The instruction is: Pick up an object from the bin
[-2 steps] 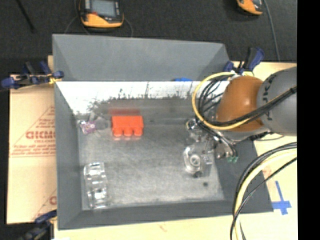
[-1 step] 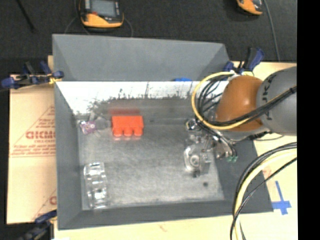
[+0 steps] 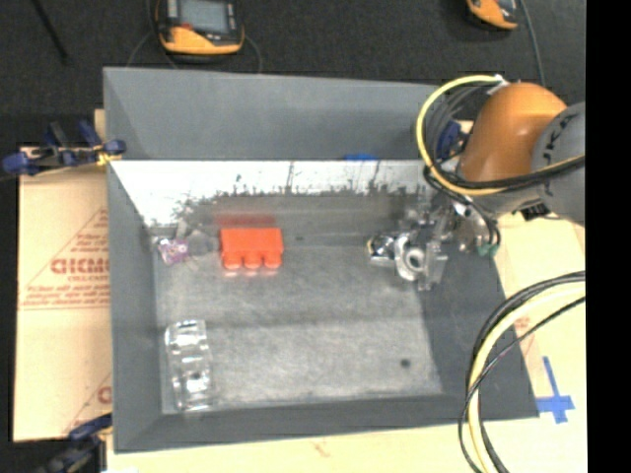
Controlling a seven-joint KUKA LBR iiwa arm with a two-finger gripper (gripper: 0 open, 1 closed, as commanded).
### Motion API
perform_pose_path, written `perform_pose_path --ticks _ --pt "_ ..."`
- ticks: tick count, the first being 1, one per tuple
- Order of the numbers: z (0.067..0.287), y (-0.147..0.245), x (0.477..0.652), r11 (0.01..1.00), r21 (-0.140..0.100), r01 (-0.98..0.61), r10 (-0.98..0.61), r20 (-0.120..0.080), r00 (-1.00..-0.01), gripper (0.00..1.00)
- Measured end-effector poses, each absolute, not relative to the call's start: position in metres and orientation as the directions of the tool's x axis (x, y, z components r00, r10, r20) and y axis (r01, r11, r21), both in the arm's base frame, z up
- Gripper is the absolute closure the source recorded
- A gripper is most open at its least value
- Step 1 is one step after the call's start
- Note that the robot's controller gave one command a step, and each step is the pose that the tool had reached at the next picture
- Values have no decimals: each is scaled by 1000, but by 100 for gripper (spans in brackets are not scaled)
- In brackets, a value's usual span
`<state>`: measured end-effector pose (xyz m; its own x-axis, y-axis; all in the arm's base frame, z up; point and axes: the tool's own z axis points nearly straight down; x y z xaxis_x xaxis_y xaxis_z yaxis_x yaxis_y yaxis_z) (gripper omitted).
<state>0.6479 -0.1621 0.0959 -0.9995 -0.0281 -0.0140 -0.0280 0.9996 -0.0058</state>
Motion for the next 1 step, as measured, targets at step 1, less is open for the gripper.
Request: perform_pose_path --ticks 1 --pt "222 -150 625 1000 -3 -20 -20 -13 -1000 100"
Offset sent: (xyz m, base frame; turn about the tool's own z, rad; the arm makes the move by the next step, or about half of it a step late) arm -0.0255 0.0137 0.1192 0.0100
